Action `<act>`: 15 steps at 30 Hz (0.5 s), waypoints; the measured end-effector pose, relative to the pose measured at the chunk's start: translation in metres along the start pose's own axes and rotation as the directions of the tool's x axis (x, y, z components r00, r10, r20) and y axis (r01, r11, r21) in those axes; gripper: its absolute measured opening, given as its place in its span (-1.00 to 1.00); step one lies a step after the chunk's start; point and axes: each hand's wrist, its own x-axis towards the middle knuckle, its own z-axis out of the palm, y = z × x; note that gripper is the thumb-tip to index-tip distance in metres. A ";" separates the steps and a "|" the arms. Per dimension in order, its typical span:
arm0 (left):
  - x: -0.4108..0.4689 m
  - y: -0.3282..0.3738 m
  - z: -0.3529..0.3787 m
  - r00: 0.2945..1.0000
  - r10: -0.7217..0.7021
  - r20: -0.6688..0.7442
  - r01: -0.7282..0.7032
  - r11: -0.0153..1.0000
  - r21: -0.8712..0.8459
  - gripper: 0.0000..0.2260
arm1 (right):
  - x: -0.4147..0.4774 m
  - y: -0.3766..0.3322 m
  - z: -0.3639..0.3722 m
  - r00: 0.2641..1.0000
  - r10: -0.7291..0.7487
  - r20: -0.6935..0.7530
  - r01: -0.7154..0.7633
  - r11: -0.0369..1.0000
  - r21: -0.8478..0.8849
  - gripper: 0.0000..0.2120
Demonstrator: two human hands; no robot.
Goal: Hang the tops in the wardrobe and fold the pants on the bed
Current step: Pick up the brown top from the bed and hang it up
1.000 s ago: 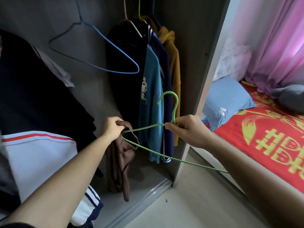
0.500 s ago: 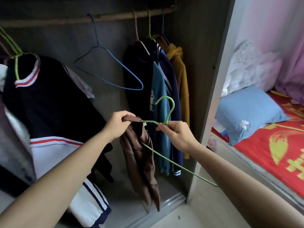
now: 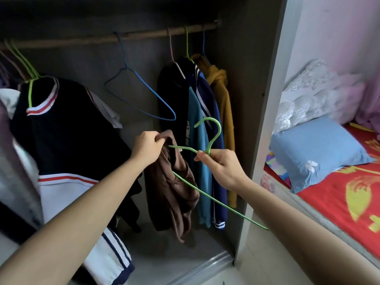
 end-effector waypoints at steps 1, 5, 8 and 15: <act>0.002 0.002 -0.001 1.000 -0.030 0.000 0.030 0.999 -0.036 -0.73 | -0.003 0.002 0.003 1.000 0.013 0.008 -0.013 1.000 -0.002 -0.71; 0.001 0.023 -0.003 1.000 -0.021 0.012 0.023 0.968 -0.250 -0.67 | -0.007 0.019 0.021 0.976 0.204 0.073 -0.200 0.978 -0.067 -0.67; -0.004 0.018 0.003 0.992 -0.006 0.123 0.039 0.962 -0.269 -0.73 | 0.000 0.012 0.015 0.971 0.238 -0.018 -0.237 0.971 0.027 -0.67; 0.001 -0.007 -0.003 0.981 -0.085 0.174 0.143 0.925 -0.353 -0.88 | -0.001 -0.003 0.010 0.967 0.150 -0.206 -0.125 0.984 0.128 -0.67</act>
